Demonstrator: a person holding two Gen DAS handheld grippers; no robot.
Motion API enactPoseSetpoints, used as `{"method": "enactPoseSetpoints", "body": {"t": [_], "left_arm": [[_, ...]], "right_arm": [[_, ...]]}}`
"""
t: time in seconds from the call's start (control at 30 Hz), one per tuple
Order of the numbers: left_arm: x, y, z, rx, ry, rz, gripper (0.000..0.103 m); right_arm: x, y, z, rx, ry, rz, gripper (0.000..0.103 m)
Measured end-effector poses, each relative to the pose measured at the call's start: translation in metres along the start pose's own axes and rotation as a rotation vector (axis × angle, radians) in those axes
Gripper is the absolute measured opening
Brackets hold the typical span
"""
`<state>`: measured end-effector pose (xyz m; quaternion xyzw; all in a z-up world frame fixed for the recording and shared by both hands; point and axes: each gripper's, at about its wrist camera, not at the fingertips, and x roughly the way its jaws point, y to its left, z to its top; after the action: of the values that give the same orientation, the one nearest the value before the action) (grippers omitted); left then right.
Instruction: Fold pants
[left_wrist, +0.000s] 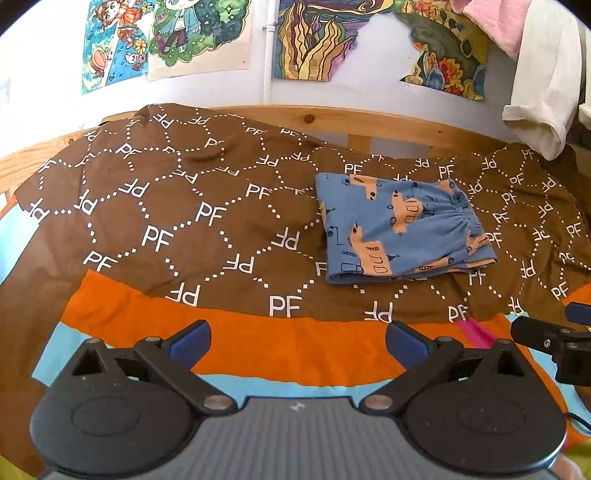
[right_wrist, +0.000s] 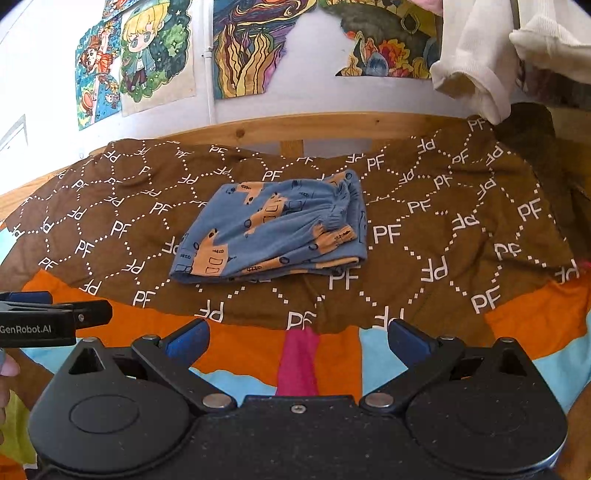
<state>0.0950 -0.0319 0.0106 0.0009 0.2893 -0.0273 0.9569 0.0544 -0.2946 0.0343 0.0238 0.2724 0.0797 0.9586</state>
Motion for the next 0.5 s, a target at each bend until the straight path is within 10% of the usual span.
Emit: {"method": "enactPoseSetpoints", "body": {"t": [0.5], "left_arm": [[-0.0011, -0.0058, -0.0038, 0.036, 0.017, 0.001, 0.103]], "right_arm": [[-0.0014, -0.0062, -0.0001, 0.021, 0.006, -0.023, 0.102]]}}
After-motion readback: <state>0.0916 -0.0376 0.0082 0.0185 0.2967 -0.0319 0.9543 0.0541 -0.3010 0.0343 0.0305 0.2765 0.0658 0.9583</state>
